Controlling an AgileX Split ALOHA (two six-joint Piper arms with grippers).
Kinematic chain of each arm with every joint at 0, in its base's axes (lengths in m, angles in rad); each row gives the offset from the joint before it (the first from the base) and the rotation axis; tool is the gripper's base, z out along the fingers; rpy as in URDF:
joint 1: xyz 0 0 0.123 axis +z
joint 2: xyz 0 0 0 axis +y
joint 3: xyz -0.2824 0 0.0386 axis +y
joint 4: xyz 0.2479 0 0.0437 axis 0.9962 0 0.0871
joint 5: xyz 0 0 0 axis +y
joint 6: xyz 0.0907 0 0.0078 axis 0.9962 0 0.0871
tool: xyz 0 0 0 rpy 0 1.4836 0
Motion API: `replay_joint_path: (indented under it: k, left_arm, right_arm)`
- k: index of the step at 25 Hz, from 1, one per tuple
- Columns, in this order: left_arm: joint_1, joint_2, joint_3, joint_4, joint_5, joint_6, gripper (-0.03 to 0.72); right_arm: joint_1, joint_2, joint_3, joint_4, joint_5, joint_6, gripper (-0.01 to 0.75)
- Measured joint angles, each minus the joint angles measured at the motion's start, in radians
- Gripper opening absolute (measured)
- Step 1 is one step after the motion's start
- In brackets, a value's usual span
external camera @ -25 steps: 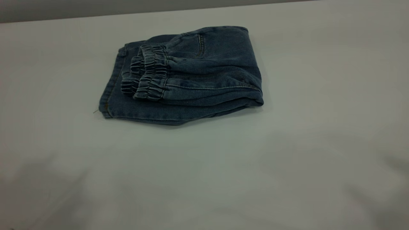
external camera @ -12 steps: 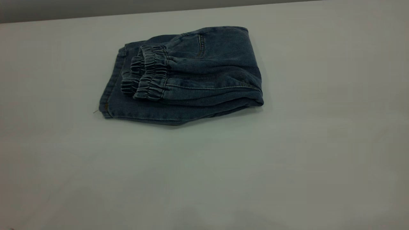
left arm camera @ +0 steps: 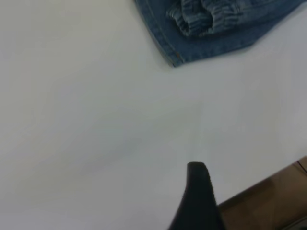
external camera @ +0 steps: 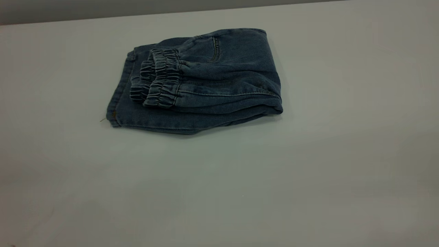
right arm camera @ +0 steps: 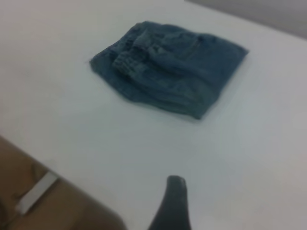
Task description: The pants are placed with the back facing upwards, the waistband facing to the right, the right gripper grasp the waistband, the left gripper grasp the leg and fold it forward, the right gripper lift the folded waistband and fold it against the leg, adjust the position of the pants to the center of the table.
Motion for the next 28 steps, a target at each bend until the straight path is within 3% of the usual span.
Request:
replay_joint_path:
  k: [11, 20, 28]
  left_arm:
    - [0.000, -0.059, 0.094, -0.024, 0.003, 0.000, 0.498]
    - [0.000, -0.059, 0.131, -0.157, -0.126, 0.111, 0.498]
    - [0.000, -0.059, 0.134, -0.197, -0.141, 0.140, 0.498]
  right_arm:
    - [0.000, -0.065, 0.047, -0.201, -0.036, 0.209, 0.569]
    - [0.000, -0.063, 0.047, -0.204, -0.036, 0.211, 0.569]
    - [0.000, -0.063, 0.047, -0.204, -0.036, 0.213, 0.569]
